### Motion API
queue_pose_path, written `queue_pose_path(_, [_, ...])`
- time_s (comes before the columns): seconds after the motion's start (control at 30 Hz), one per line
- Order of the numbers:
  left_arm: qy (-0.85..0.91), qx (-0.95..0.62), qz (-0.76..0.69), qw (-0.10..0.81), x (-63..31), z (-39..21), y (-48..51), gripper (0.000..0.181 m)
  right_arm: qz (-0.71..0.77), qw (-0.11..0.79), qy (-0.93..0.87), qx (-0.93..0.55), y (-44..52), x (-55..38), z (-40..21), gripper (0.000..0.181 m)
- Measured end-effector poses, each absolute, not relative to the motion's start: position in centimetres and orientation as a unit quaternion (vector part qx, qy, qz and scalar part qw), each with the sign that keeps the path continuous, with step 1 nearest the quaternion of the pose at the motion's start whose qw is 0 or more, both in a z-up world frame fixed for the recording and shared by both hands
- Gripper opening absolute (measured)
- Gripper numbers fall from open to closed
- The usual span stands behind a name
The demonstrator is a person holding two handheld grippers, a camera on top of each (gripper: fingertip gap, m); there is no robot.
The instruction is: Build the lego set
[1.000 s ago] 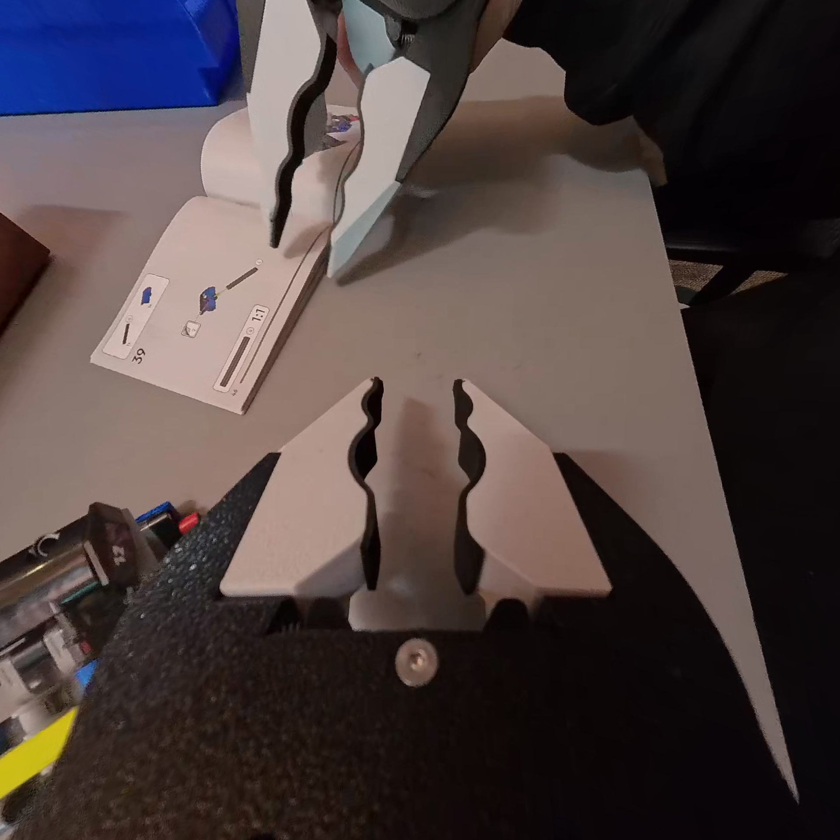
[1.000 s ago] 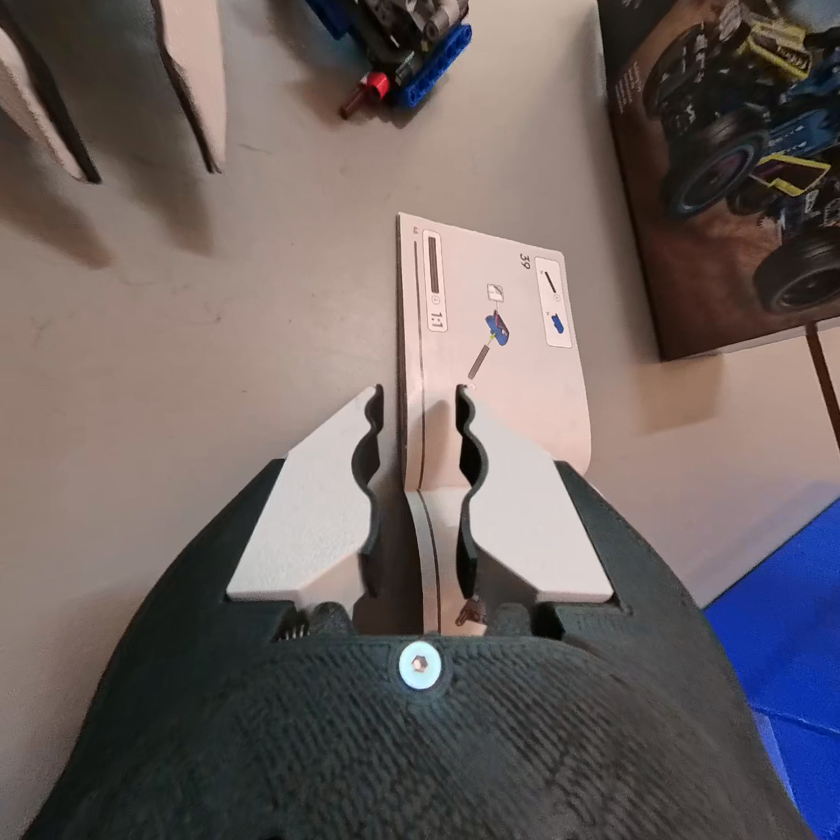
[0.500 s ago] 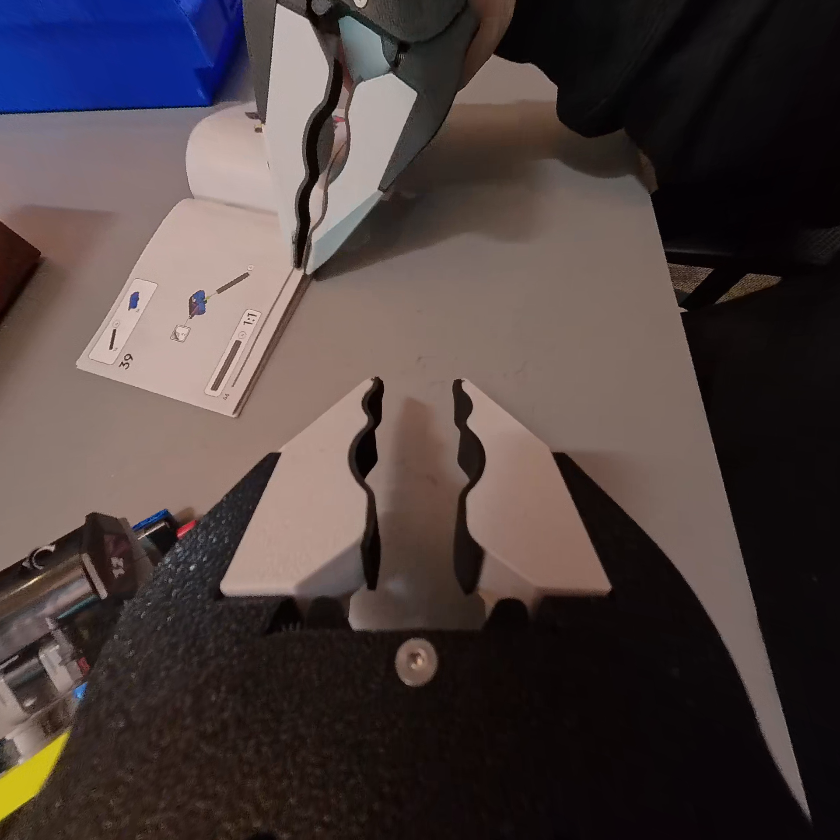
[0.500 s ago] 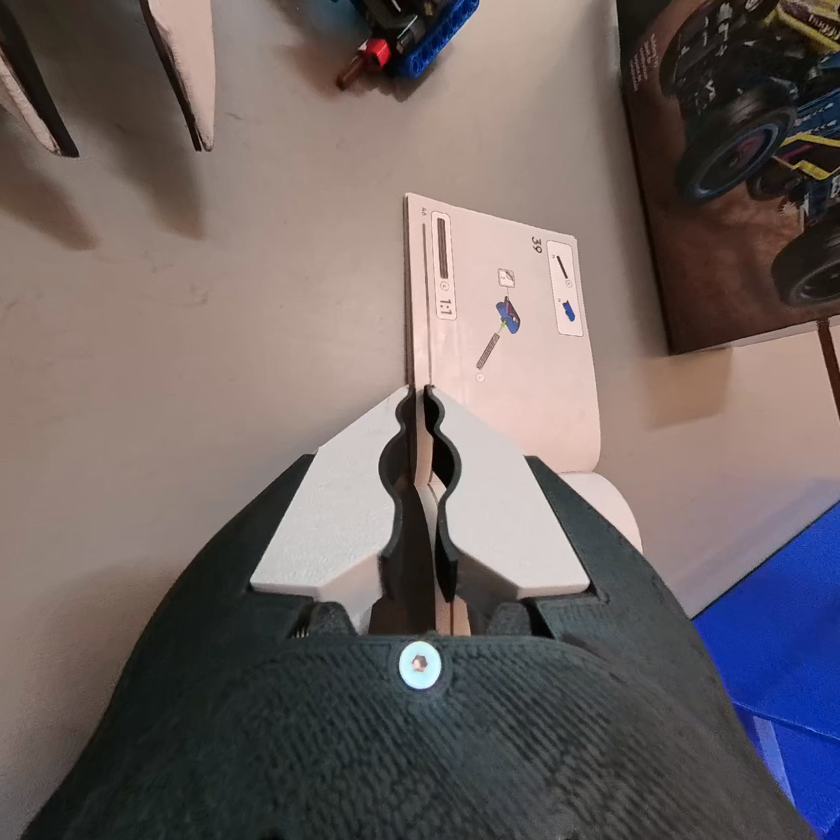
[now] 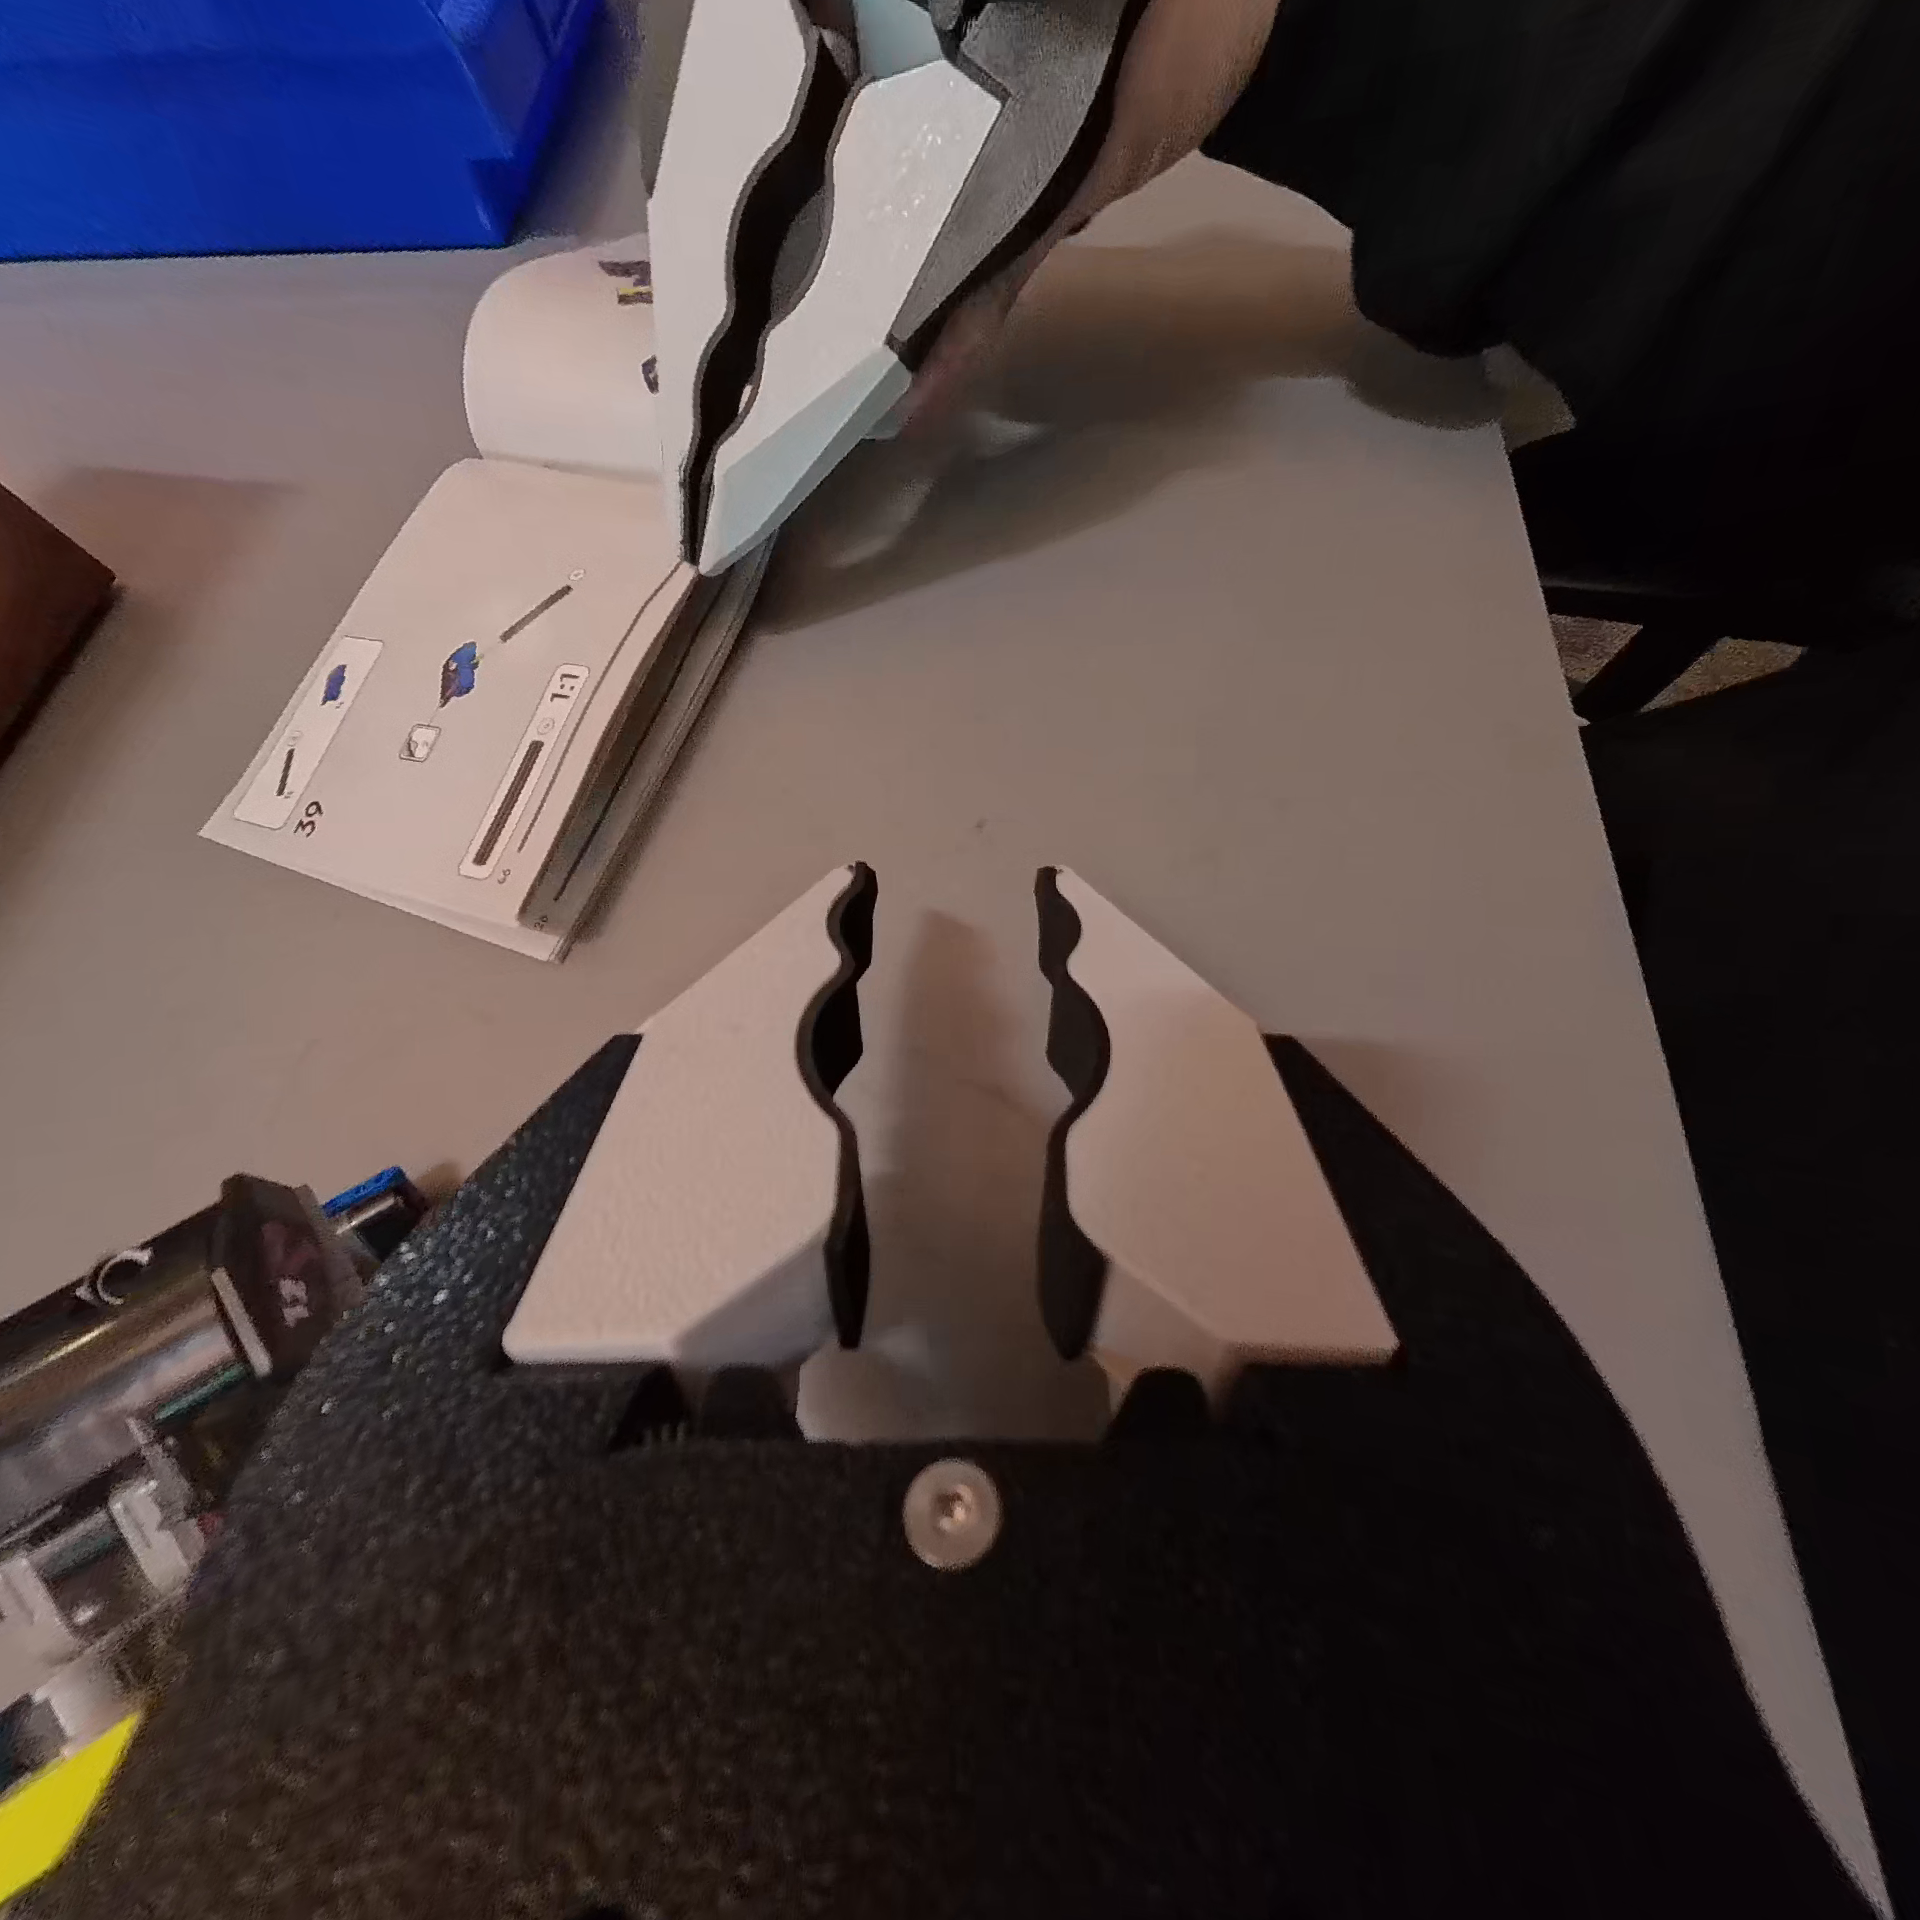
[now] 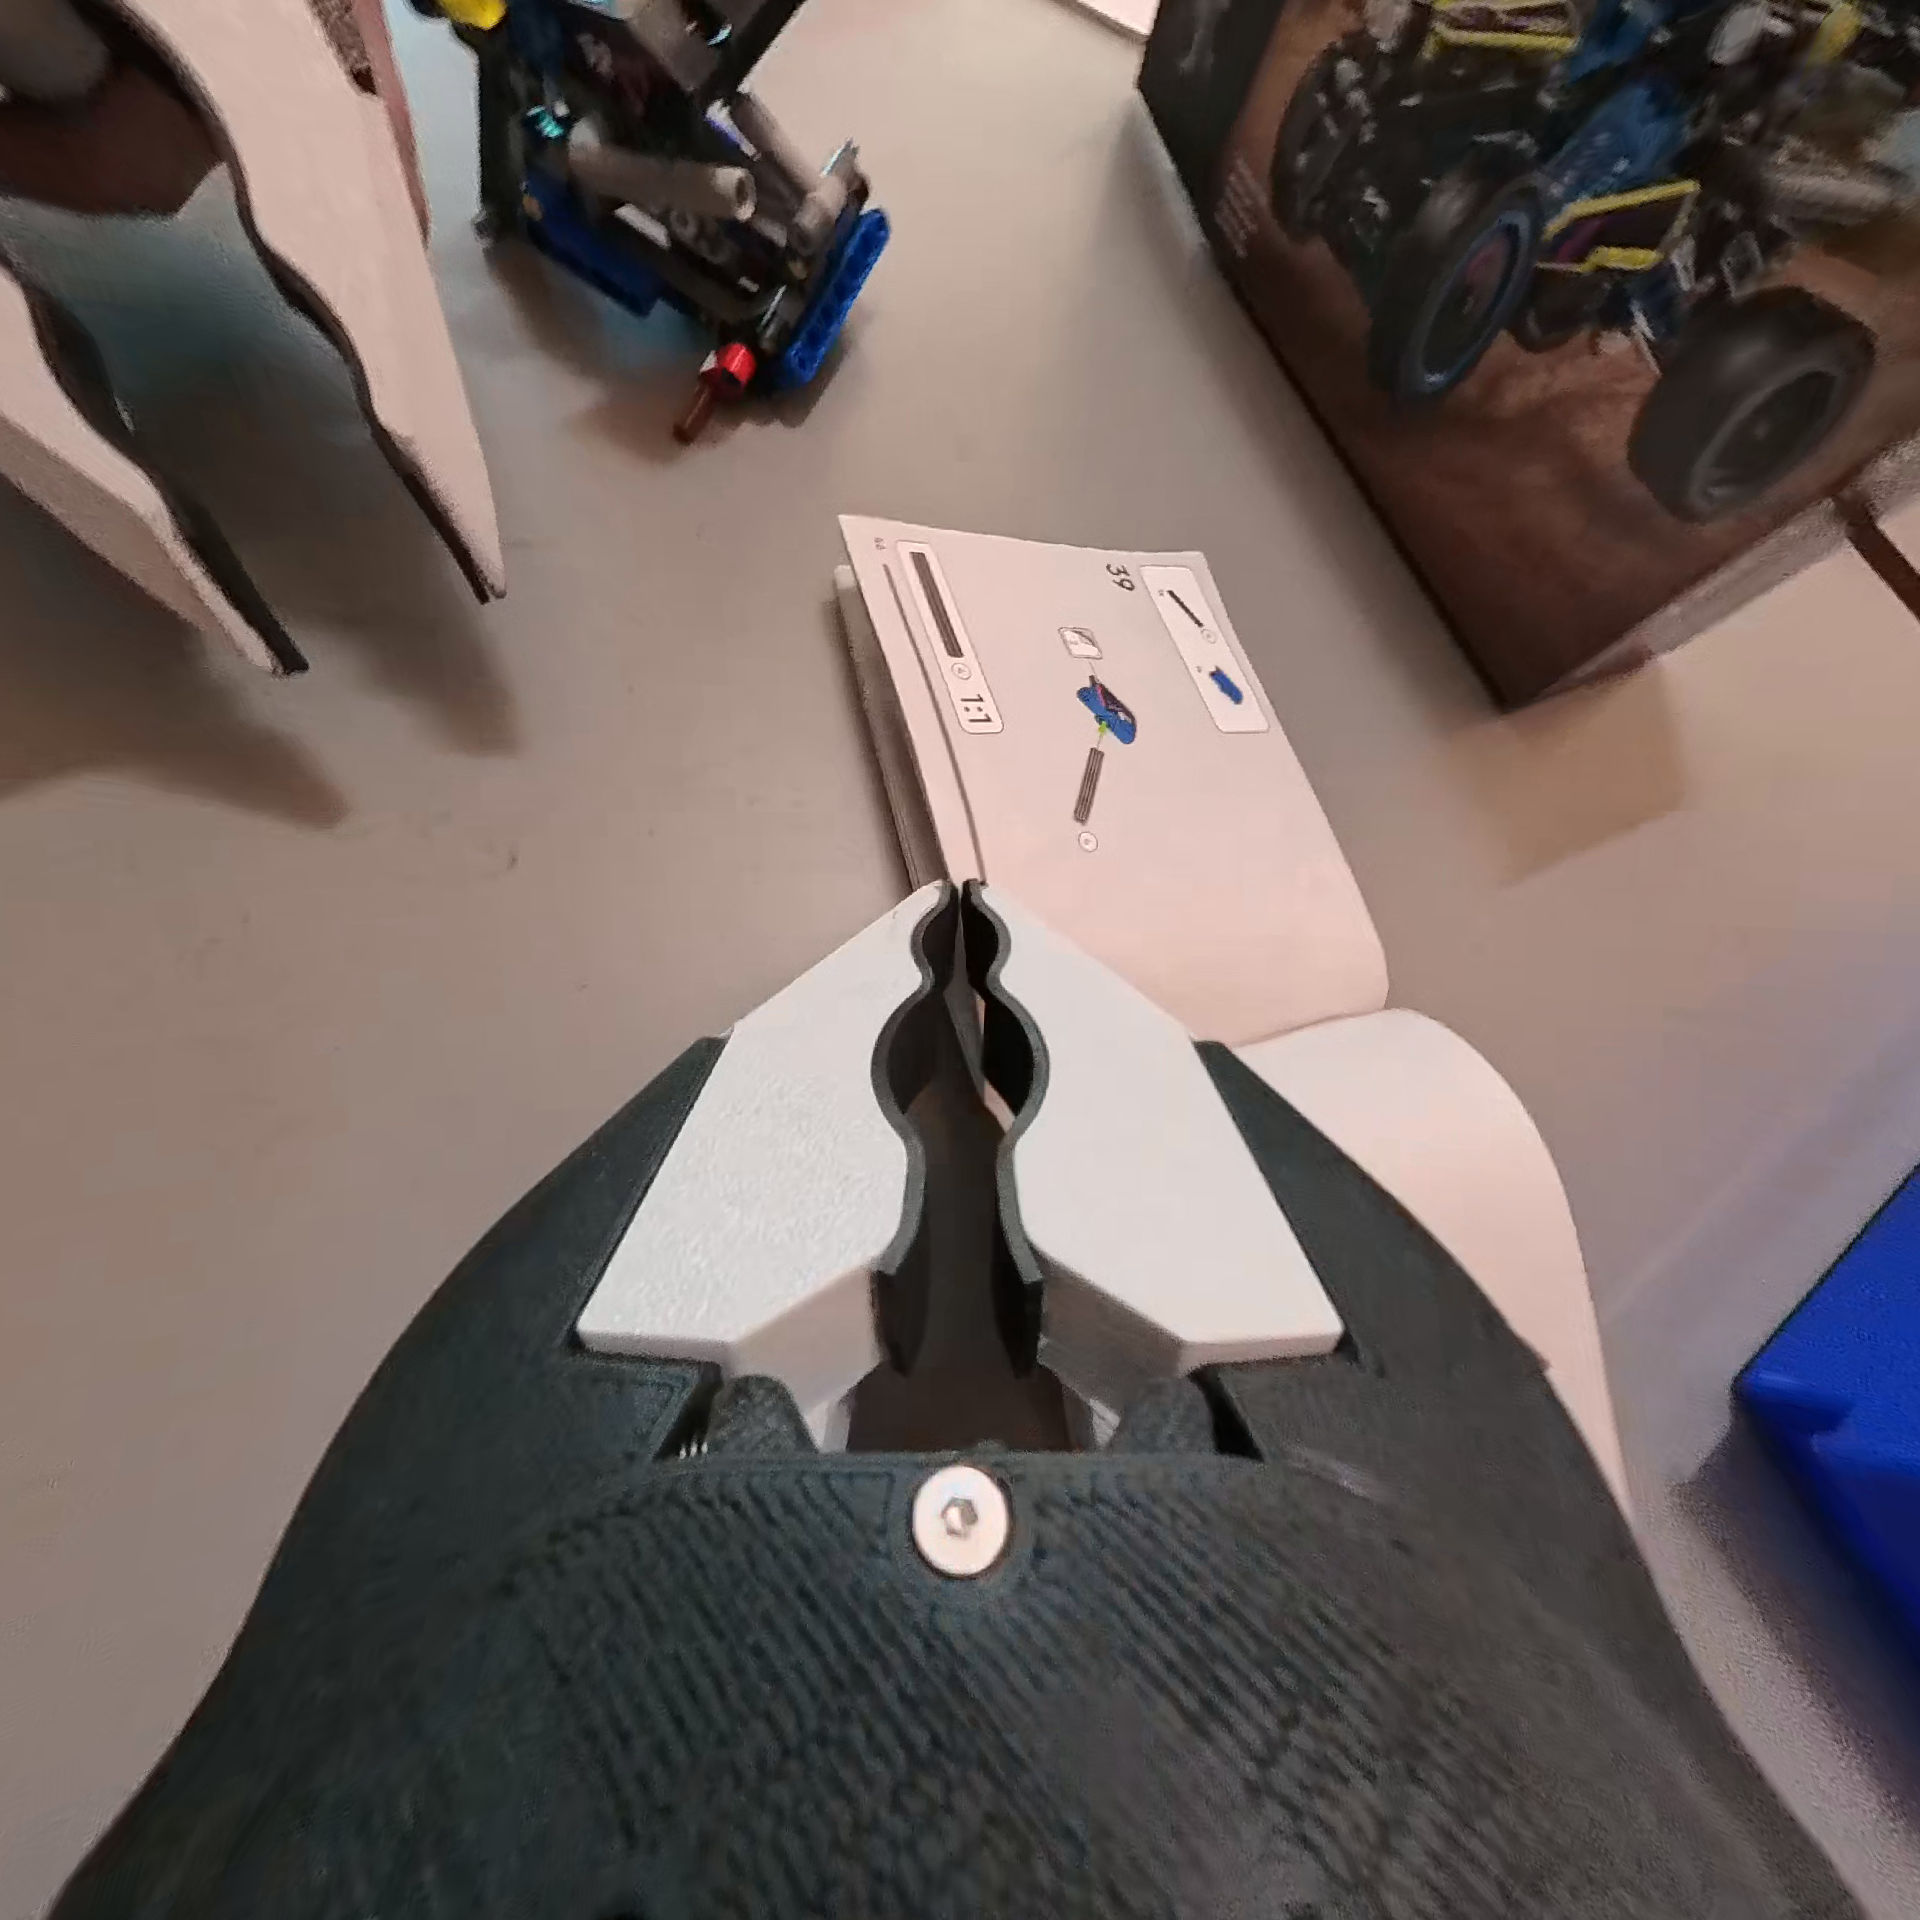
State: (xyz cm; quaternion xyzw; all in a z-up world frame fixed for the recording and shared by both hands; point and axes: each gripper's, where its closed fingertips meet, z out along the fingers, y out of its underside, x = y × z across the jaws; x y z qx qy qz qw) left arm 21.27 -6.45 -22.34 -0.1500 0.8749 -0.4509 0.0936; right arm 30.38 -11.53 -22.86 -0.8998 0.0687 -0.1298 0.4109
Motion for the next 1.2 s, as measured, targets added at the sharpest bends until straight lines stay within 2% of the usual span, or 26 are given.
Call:
queue_pose_path(0.03, [0.875,-0.151,-0.451,0.093,21.4,-22.3,-6.5,0.029,-0.128,0.415,0.080,-0.897,-11.6,30.4,-22.8,0.000])
queue_pose_path(0.33, [0.865,-0.184,-0.452,0.116,23.2,-21.9,-7.0,0.031,-0.113,0.423,0.187,-0.879,-12.5,30.2,-23.1,0.000])
queue_pose_path(0.47, [0.856,-0.215,-0.438,0.170,25.3,-21.7,-6.4,0.032,-0.102,0.458,0.252,-0.847,-12.9,30.6,-22.3,0.000])
queue_pose_path(0.7, [0.824,-0.280,-0.423,0.254,29.0,-21.0,-6.0,0.036,-0.037,0.582,0.417,-0.697,-14.2,31.8,-19.5,0.000])
queue_pose_path(0.93, [0.822,-0.246,-0.442,0.262,28.6,-19.9,-9.4,0.040,0.070,0.678,0.517,-0.518,-16.5,31.7,-17.8,0.000])
queue_pose_path(1.03, [0.829,-0.239,-0.422,0.278,28.8,-20.1,-10.0,0.039,0.022,0.642,0.507,-0.574,-16.9,31.3,-19.4,0.000])
queue_pose_path(1.1, [0.832,-0.235,-0.420,0.277,28.8,-20.4,-10.3,0.040,0.011,0.671,0.427,-0.606,-15.4,30.0,-17.1,0.000])
queue_pose_path(1.2, [0.833,-0.238,-0.425,0.264,28.8,-21.1,-10.5,0.036,-0.091,0.567,0.293,-0.764,-13.9,28.8,-18.5,0.000])
